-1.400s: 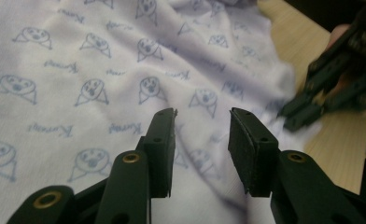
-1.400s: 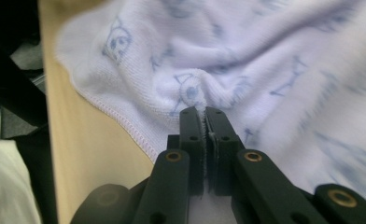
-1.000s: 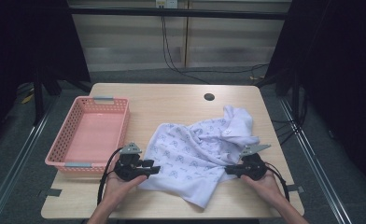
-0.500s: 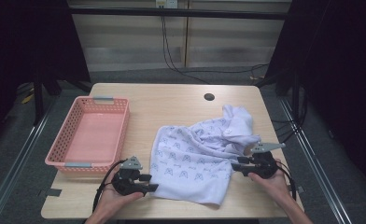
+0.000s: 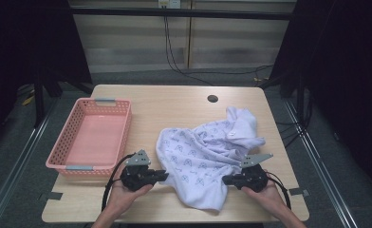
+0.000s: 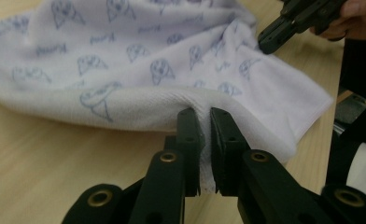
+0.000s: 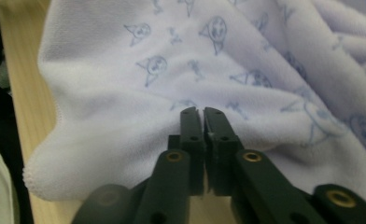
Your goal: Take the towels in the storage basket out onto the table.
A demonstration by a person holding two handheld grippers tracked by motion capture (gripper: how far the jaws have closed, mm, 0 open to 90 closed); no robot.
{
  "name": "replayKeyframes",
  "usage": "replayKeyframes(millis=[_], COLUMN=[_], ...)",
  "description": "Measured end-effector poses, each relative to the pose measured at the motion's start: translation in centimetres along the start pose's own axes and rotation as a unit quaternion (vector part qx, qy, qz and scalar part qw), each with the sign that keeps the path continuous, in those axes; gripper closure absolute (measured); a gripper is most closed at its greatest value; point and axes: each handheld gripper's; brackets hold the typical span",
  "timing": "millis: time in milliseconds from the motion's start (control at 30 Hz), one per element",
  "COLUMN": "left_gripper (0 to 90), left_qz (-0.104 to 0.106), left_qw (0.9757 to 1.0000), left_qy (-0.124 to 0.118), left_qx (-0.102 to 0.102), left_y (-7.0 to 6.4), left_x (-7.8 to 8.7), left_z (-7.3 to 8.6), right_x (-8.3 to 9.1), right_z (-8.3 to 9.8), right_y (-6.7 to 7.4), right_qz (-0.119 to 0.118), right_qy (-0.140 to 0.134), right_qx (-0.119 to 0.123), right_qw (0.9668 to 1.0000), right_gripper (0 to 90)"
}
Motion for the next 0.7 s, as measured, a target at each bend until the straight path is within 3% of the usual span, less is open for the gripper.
replayKeyframes(millis=[67,100,200,300,367,467,567,700], left_gripper=[81.8,80.7,80.1,79.4,79.2,70.2,67.9,67.7], left_qz=[-0.002,-0.002,-0.001,0.005,0.010,0.006,0.002,0.007], left_qw=[1.0000,0.9999,0.9997,0.9999,0.9999,0.9996,0.9994,0.9992], left_qy=[-0.006,-0.013,-0.022,-0.014,-0.006,0.005,0.012,0.037], left_qx=[-0.003,-0.005,-0.008,-0.003,0.007,0.026,0.033,0.011], left_y=[-0.1,-0.2,-0.2,0.2,0.8,1.6,1.9,1.3], left_x=[0.0,-0.1,-0.4,-1.6,-2.8,-4.2,-4.2,-2.3], left_z=[-0.5,-1.1,-2.3,-2.9,-2.8,-2.5,-2.3,-0.9], right_x=[0.2,0.9,1.4,1.4,1.2,-0.2,-1.8,-3.2], right_z=[-0.4,-1.4,-2.4,-4.5,-5.0,-6.0,-5.7,-4.5], right_y=[0.0,-0.4,-0.9,-2.3,-2.8,-4.6,-6.8,-7.7], right_qz=[0.001,0.008,0.018,0.039,0.045,0.069,0.077,0.097], right_qy=[-0.008,-0.031,-0.045,-0.070,-0.073,-0.064,-0.046,-0.016], right_qx=[-0.003,-0.008,-0.006,-0.013,-0.016,-0.024,-0.057,-0.061], right_qw=[1.0000,0.9995,0.9988,0.9967,0.9962,0.9952,0.9943,0.9932], right_gripper=[89.1,89.6,89.8,89.9,89.9,89.9,89.8,89.1])
Point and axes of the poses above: each handheld gripper's, and its own axes: x roughly backward along the jaws, z roughly out of its underside, y roughly to its left, and after that the axes turned 1 degree about z, right-handed
